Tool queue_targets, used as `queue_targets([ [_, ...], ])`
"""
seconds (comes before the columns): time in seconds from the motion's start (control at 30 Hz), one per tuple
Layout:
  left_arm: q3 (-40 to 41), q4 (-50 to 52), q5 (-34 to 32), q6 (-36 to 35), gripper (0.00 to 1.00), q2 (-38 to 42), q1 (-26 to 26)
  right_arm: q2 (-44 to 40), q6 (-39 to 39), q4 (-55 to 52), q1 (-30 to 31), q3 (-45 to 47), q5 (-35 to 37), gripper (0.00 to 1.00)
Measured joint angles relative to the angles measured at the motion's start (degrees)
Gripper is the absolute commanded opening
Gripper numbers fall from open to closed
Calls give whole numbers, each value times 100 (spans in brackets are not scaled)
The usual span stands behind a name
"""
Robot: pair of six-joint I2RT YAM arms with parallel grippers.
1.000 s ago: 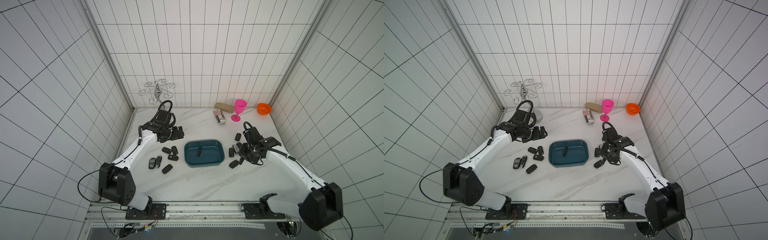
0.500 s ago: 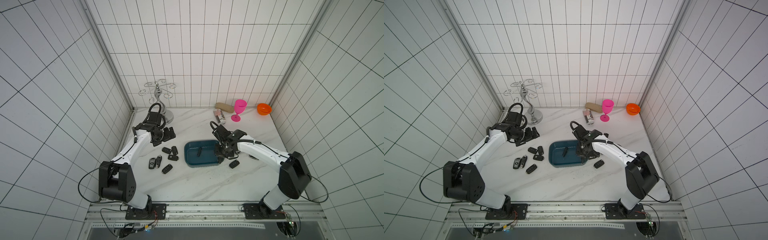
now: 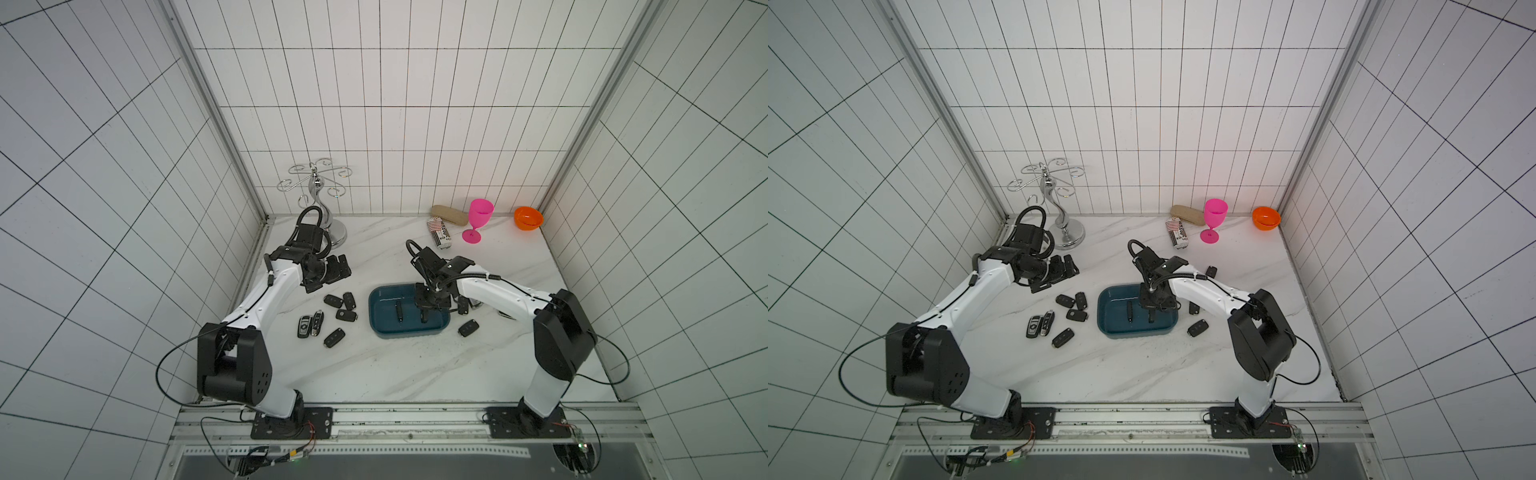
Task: Place the car key into the storage box
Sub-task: Place the car key in the storage box.
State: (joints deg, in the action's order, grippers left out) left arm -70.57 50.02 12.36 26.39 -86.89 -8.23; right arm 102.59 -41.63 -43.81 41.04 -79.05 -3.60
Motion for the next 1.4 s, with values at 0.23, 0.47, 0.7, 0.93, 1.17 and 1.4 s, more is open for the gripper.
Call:
queue_targets([
  [0.23, 149, -13, -227, 4, 98, 35, 46, 662, 13, -94, -2, -289, -109, 0],
  [0.47, 186, -92, 387, -199, 98, -57, 289, 898, 13, -101, -17, -286, -129, 1],
  [0.7, 214, 2, 286, -420, 98, -157, 334, 1005, 61, -63, -164, -286, -190, 13],
  [0.93, 35, 339, -39, -544, 98, -520, 337, 1235, 157, -39, -243, -286, -302, 31],
  [1.17, 28, 409, -63, -533, 98, -509, 433, 1231, 339, 0, -240, -286, -393, 52],
  [1.4, 81, 136, 120, -516, 98, 422, 505, 605, 557, -149, -160, -297, -260, 79],
])
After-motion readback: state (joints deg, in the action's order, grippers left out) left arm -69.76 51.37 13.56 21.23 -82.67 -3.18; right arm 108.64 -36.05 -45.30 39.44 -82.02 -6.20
